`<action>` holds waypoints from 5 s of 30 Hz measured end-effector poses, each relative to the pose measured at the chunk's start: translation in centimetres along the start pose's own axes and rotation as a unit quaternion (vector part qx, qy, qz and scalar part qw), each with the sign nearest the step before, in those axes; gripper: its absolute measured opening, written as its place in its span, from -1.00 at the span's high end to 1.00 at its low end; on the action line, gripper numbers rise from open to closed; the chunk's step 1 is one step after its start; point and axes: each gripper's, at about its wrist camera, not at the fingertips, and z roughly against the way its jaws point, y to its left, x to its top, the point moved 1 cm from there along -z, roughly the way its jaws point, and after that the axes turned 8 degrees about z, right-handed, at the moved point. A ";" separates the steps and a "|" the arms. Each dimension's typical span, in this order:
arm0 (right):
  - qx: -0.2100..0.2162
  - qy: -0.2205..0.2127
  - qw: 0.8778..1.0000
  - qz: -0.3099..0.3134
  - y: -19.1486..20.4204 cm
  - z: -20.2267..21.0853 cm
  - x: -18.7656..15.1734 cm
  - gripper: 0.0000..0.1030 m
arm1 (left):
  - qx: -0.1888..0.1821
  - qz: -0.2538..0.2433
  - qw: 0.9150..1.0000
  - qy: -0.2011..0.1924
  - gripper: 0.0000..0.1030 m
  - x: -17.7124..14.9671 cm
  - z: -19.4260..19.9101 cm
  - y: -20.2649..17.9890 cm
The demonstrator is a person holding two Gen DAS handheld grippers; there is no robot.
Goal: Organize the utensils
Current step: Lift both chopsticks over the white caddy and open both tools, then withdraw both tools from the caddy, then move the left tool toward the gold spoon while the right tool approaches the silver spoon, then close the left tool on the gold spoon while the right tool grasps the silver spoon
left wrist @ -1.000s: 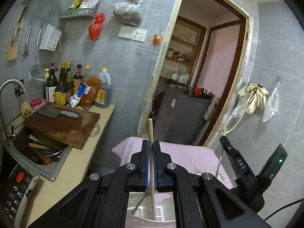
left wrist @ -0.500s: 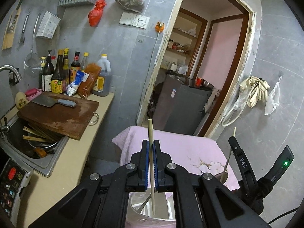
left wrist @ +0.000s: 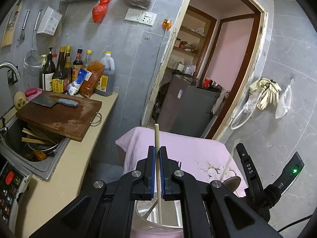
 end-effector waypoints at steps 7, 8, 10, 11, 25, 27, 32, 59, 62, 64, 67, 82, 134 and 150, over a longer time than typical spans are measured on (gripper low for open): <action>0.014 0.031 0.999 0.035 0.0 0.4 -0.1 0.90 | -0.003 -0.006 1.000 0.010 0.91 -0.5 -0.5 0.0; 0.021 0.036 0.998 0.042 0.0 0.5 -0.1 0.90 | -0.004 -0.006 1.000 0.012 0.91 -0.6 -0.6 0.0; 0.029 0.043 0.997 0.063 0.0 1.0 0.1 0.89 | -0.011 -0.004 1.000 0.020 0.91 -0.7 -0.8 0.1; 0.032 0.045 0.996 0.067 -0.1 1.2 0.2 0.83 | -0.015 -0.004 1.000 0.025 0.90 -0.8 -0.9 0.1; 0.033 0.054 0.991 0.122 -3.1 5.0 3.5 -0.16 | -0.026 -0.025 0.997 0.064 0.46 -2.6 -1.4 -1.3; 0.030 0.055 0.990 0.124 -3.6 5.5 4.0 -0.25 | -0.031 -0.018 0.998 0.056 0.18 -2.7 -1.1 -1.6; 0.017 0.053 0.989 0.137 -5.5 7.1 5.8 -0.53 | -0.025 -0.030 0.998 0.045 -0.04 -3.4 -0.3 -3.3; -0.013 0.093 0.977 0.194 -19.8 8.7 11.1 -0.95 | 0.001 -0.068 0.997 -0.031 -0.86 -11.0 0.8 -17.0; -0.006 0.101 0.975 0.199 -21.0 8.3 10.9 -0.95 | 0.011 -0.070 0.997 -0.032 -0.86 -12.1 0.7 -18.0; -0.001 0.108 0.974 0.200 -21.7 8.0 10.7 -0.96 | 0.019 -0.067 0.997 -0.031 -0.86 -13.0 0.5 -18.4; 0.007 0.121 0.971 0.204 -22.7 7.5 10.0 -0.96 | 0.029 -0.062 0.997 -0.022 -0.86 -14.2 0.2 -18.7; 0.069 0.215 0.946 0.232 -26.4 4.3 4.1 -0.95 | 0.080 -0.037 0.994 0.066 -0.86 -21.5 -2.6 -18.0; 0.264 0.471 0.837 0.084 -24.6 -2.7 -7.1 0.72 | 0.014 -0.020 0.965 0.260 0.93 -27.0 -9.4 -18.2; 0.251 0.445 0.858 0.043 -22.2 -2.6 -6.9 0.94 | 0.029 -0.043 0.981 0.189 0.94 -22.6 -6.1 -18.2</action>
